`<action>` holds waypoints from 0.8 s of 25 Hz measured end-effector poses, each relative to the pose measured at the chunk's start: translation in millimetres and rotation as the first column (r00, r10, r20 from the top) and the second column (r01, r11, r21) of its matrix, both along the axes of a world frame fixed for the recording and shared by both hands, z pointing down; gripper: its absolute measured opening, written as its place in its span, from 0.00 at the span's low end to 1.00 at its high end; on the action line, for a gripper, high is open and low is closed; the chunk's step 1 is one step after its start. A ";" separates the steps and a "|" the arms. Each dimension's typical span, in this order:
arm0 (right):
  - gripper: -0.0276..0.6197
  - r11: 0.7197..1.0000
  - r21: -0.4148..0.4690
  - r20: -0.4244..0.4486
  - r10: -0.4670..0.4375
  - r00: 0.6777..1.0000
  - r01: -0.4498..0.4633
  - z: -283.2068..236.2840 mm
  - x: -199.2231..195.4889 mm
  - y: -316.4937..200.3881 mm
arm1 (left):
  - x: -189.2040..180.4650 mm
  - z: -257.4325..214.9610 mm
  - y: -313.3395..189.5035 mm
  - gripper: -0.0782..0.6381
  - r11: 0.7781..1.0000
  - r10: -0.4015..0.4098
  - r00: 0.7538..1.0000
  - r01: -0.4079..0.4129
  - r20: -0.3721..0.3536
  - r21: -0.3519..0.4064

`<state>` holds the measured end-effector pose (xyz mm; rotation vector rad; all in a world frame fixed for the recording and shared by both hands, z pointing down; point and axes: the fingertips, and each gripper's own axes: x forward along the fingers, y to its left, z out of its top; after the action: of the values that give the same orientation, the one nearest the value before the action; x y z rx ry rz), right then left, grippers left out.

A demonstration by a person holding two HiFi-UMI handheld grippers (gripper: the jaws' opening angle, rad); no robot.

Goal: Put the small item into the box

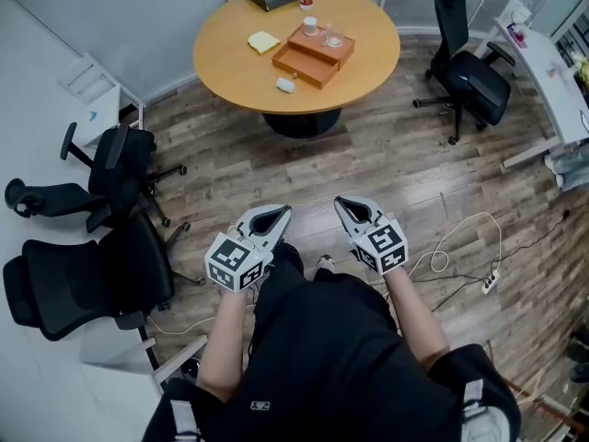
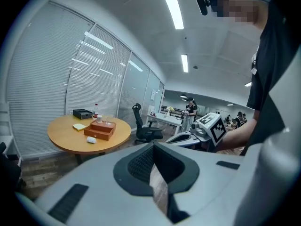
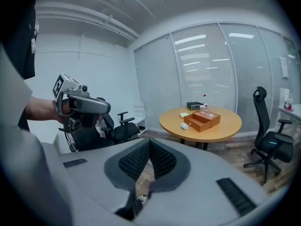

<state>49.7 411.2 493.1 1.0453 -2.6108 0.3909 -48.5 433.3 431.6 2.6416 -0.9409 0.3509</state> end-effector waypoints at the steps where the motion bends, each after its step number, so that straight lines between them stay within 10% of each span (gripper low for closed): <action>1: 0.05 1.000 -0.005 0.006 0.002 1.000 -0.002 0.4 -0.3 0.5 | -0.2 0.2 0.8 0.12 1.000 0.001 1.000 -0.001 0.001 -0.002; 20: 0.05 0.999 -0.050 0.061 0.013 0.998 -0.010 4.5 -27.8 -24.4 | -38.4 -2.8 -24.8 0.12 1.000 -0.020 0.999 0.019 -0.046 -0.014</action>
<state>21.9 386.9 497.6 1.0478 -2.6353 0.4949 -86.9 408.5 428.9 2.6147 -0.9452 0.2893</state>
